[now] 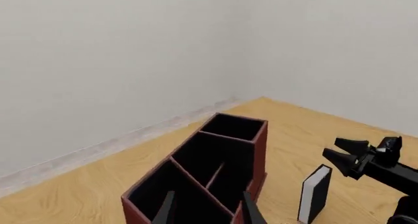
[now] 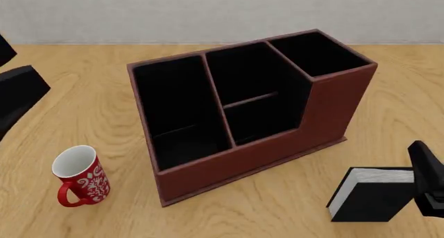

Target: Pick up the book and place it in the back compartment of the caddy.

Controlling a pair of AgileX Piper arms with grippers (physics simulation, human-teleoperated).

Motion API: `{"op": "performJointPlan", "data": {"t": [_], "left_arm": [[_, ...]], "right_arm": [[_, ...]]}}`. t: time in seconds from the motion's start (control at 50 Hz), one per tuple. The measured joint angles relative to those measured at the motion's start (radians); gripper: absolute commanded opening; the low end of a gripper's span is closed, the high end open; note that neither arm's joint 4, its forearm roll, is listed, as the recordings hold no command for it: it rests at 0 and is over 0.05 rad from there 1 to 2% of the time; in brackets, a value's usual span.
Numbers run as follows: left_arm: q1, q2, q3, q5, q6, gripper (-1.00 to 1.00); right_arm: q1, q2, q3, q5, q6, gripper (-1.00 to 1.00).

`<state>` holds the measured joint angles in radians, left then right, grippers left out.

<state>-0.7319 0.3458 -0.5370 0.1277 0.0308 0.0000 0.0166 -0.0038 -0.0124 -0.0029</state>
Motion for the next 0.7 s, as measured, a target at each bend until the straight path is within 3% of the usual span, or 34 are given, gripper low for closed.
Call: {"op": "performJointPlan", "data": {"t": [0.24,0.7], "left_arm": [[-0.153,0.152,-0.108,-0.019,0.016,1.00],[-0.329,0.402,-0.221,-0.114,0.028,1.00]], "right_arm": [[0.000,-0.002,0.000,0.003,0.001,1.00],[0.000,-0.004,0.000,0.005,0.001,1.00]]}}
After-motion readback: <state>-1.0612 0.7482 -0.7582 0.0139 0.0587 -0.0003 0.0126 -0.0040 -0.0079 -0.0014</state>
